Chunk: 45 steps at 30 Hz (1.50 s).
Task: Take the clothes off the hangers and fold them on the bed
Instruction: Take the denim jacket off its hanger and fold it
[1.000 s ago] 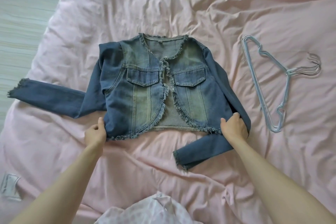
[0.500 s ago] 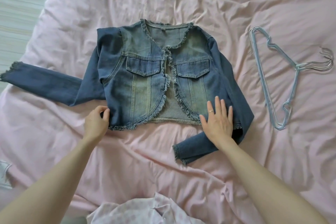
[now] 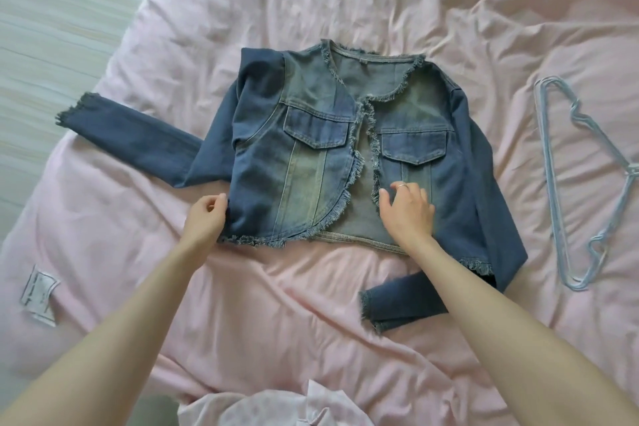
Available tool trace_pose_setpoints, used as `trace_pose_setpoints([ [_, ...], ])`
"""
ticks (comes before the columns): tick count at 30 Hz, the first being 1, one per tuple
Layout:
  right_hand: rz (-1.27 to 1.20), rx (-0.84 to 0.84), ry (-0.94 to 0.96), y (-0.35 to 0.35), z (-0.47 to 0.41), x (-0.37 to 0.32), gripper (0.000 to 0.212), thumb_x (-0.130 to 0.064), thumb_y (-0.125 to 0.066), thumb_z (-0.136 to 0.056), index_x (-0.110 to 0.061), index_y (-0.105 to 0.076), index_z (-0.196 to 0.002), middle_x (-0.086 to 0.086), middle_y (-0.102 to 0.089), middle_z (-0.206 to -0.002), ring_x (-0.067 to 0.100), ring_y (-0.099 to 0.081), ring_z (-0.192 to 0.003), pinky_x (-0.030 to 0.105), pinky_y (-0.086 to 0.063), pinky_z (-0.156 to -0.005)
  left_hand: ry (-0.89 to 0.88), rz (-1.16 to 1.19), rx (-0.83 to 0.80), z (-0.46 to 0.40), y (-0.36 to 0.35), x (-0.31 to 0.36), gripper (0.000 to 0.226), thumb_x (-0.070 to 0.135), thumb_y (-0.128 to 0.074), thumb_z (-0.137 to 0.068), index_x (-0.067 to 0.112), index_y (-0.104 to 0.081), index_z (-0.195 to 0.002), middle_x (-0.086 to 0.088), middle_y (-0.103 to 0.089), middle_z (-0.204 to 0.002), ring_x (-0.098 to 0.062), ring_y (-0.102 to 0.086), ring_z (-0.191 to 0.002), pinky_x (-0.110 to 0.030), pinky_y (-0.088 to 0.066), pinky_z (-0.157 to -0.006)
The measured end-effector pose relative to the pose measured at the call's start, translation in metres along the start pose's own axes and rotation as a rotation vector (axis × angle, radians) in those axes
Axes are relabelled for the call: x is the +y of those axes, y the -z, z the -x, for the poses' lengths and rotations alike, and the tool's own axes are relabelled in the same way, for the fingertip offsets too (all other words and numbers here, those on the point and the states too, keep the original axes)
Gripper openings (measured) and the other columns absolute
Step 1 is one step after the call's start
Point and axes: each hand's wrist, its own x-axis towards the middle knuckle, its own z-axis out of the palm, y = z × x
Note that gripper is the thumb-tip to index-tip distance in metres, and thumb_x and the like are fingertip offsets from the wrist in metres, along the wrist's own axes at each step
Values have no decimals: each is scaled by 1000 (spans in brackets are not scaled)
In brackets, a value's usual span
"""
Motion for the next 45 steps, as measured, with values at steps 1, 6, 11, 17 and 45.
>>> trace_pose_setpoints([
  [1, -57, 4, 12, 2, -9, -10, 42, -35, -39, -98, -11, -49, -130, 10, -49, -132, 27, -42, -123, 41, -32, -102, -29, -1, 11, -1, 0, 6, 21, 25, -44, -98, 12, -60, -95, -1, -57, -84, -16, -50, -79, -28, -38, -72],
  [6, -451, -69, -107, 11, -63, -67, 40, -31, -42, -98, -5, -51, -126, 9, -58, -125, 25, -50, -118, 31, -37, -97, -125, -59, -63, -23, -4, 30, 27, 36, -51, -94, 16, -63, -108, 1, -64, -100, -14, -57, -96, -31, -44, -89],
  [11, -646, -63, -288, 4, -114, -100, 30, -33, -50, -94, -22, -39, -68, -3, -37, -67, 21, -37, -73, 32, -32, -60, -137, -72, -70, -27, -17, 36, 32, 36, -53, -93, 14, -50, -71, 0, -44, -61, -15, -40, -58, -29, -31, -56],
  [17, -917, 252, -331, 13, -131, -110, 9, -13, -45, -96, -13, -53, -102, -5, -51, -85, 11, -48, -75, 22, -39, -70, -122, -20, -18, -30, -26, 31, 25, 45, -42, -96, 26, -54, -85, 6, -50, -70, -11, -47, -69, -29, -36, -68],
  [45, -496, 22, -328, -3, -58, -56, 25, -22, -35, -101, -4, -46, -114, 18, -54, -120, 30, -49, -102, 34, -35, -79, 203, 538, -137, -5, -19, 10, 16, 19, -43, -99, 12, -53, -89, -7, -61, -80, -16, -59, -64, -27, -48, -57],
])
